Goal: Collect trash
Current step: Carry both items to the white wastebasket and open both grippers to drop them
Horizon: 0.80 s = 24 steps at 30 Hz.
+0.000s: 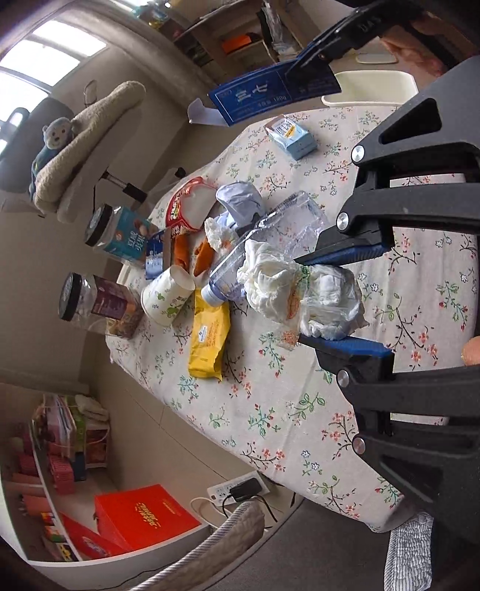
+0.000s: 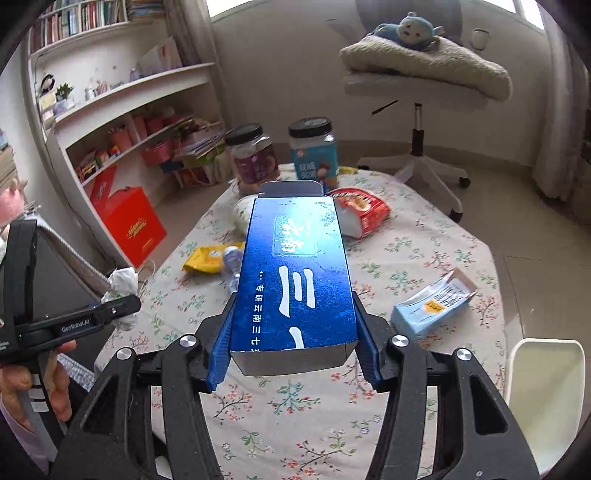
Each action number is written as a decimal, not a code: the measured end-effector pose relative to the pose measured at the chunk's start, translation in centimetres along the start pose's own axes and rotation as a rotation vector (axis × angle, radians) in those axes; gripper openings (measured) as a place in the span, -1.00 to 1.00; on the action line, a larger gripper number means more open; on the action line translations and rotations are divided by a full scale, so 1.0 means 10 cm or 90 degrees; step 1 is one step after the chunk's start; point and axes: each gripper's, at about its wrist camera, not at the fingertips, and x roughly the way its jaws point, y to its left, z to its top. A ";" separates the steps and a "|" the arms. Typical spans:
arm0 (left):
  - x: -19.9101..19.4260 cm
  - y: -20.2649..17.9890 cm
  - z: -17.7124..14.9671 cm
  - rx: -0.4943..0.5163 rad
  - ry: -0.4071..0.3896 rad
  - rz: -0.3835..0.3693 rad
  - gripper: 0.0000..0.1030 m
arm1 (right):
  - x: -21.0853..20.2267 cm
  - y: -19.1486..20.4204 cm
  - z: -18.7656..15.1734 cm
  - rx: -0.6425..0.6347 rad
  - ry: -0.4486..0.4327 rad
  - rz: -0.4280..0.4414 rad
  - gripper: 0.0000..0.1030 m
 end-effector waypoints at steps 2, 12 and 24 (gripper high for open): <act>0.00 -0.13 0.00 0.020 -0.013 -0.005 -0.34 | -0.13 -0.18 0.02 0.028 -0.031 -0.023 0.03; 0.09 -0.75 -0.08 0.106 -0.041 -0.036 -0.34 | -0.74 -1.23 -0.11 0.199 -0.129 -0.233 0.04; 0.23 -1.91 -0.28 0.244 -0.032 -0.119 -0.35 | -1.15 -2.20 -0.55 0.376 -0.096 -0.432 0.51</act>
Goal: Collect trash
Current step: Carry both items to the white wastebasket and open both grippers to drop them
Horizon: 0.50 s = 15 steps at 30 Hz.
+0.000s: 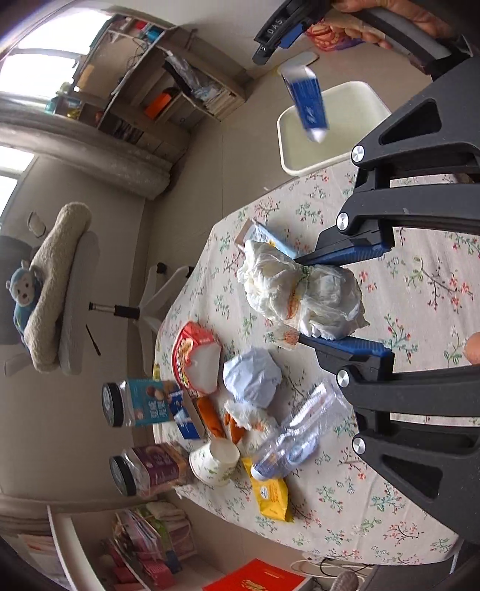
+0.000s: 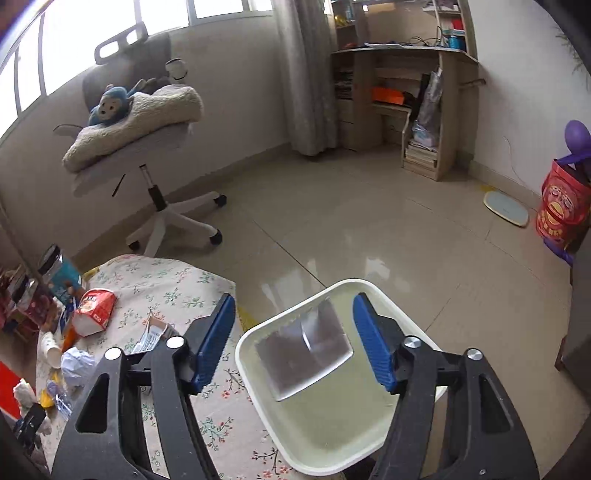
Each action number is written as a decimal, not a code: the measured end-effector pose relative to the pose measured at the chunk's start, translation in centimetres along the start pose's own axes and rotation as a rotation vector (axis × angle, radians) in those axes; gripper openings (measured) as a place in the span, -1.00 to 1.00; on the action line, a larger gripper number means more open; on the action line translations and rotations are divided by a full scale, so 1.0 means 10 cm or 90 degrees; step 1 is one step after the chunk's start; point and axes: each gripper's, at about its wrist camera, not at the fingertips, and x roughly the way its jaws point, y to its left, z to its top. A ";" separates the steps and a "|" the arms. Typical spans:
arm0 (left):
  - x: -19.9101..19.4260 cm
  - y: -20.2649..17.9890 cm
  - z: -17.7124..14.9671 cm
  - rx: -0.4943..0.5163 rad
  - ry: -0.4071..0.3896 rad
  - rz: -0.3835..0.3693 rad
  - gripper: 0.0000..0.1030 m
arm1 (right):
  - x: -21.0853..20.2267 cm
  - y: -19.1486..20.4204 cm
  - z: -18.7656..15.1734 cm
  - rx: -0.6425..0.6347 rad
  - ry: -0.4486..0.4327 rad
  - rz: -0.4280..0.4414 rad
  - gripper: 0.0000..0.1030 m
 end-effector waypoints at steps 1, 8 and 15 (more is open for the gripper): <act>0.03 -0.12 0.03 0.012 0.001 -0.010 -0.35 | -0.02 -0.07 0.01 0.006 -0.009 -0.007 0.63; 0.25 -0.88 0.19 0.064 0.017 -0.087 -0.35 | -0.18 -0.48 0.07 0.051 -0.051 -0.033 0.70; 0.44 -1.67 0.22 0.126 0.036 -0.153 -0.35 | -0.33 -0.86 0.15 0.108 -0.092 -0.060 0.76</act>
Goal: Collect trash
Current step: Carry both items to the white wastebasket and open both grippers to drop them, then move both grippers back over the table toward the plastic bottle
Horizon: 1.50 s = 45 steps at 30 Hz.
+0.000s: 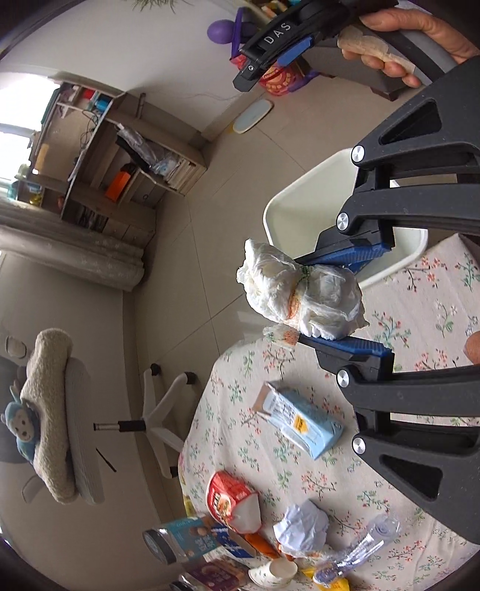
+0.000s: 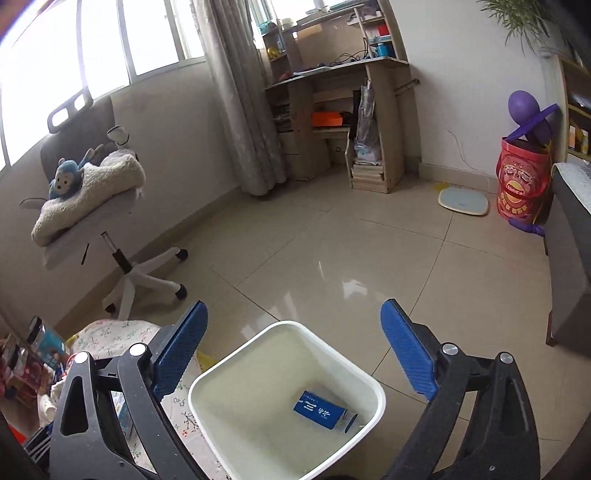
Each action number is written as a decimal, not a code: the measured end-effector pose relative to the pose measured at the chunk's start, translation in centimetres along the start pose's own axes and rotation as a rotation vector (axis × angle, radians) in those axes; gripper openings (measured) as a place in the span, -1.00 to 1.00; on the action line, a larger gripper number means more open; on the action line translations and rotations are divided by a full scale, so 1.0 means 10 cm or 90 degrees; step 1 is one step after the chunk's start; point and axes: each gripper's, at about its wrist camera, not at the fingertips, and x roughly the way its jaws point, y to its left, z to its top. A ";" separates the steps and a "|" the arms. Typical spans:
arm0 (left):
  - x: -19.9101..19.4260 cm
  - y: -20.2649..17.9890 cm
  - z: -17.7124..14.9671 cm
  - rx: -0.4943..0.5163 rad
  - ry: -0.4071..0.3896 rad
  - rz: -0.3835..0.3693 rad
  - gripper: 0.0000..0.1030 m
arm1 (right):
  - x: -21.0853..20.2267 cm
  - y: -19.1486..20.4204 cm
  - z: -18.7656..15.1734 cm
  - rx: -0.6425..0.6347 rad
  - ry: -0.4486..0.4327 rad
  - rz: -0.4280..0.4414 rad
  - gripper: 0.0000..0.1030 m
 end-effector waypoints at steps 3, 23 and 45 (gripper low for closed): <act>0.13 -0.28 0.06 0.024 0.010 -0.028 -0.35 | -0.04 -0.14 0.06 0.023 -0.015 -0.011 0.76; 0.24 -0.63 0.32 0.036 -0.007 -0.044 0.54 | -0.25 -0.13 0.14 0.059 -0.083 -0.054 0.87; -1.02 0.89 0.45 -0.067 -0.220 0.245 0.78 | -0.64 1.62 -0.23 -0.160 -0.089 0.050 0.87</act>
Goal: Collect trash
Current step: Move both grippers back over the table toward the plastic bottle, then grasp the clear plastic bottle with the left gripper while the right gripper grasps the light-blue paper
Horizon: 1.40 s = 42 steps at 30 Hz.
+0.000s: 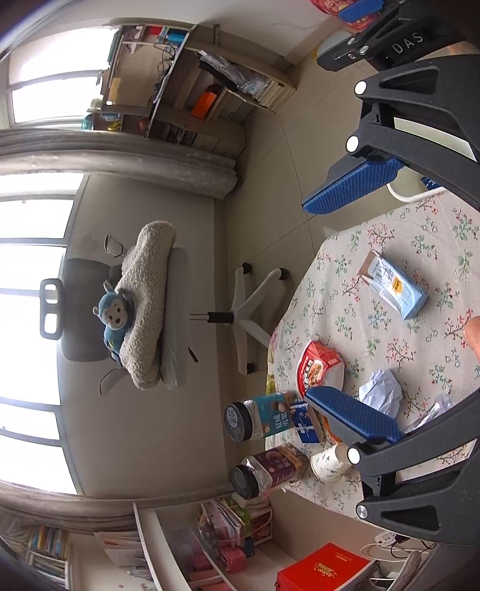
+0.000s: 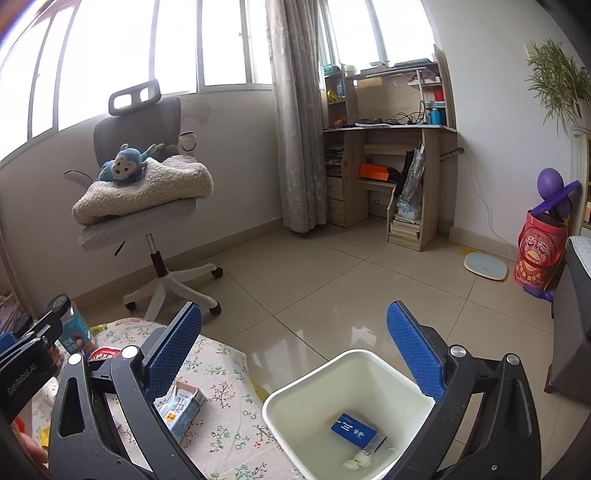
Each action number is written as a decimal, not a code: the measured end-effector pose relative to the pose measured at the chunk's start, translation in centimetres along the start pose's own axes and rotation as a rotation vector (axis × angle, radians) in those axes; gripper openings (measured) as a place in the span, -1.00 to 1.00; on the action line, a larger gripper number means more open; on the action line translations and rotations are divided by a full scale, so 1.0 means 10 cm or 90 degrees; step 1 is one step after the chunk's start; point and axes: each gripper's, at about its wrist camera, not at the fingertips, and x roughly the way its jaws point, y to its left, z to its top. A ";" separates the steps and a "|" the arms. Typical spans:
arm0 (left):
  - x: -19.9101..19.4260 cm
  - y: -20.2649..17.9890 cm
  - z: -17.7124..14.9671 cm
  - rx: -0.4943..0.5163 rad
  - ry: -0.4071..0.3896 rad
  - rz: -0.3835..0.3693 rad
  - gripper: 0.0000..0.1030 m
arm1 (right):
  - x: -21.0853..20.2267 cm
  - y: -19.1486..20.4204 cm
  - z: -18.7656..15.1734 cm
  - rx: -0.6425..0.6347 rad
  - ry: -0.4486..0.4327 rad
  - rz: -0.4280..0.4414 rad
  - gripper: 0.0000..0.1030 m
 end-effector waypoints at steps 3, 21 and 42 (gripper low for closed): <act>0.01 0.23 0.02 -0.006 0.000 0.023 0.78 | 0.00 0.29 0.01 -0.033 0.010 0.019 0.87; 0.75 2.32 -0.30 -0.186 0.211 0.178 0.78 | 0.18 2.06 -0.38 -0.199 0.074 0.162 0.86; 1.67 2.46 -1.64 -0.482 0.611 -0.039 0.12 | 1.40 2.51 -1.22 -0.153 0.448 0.280 0.86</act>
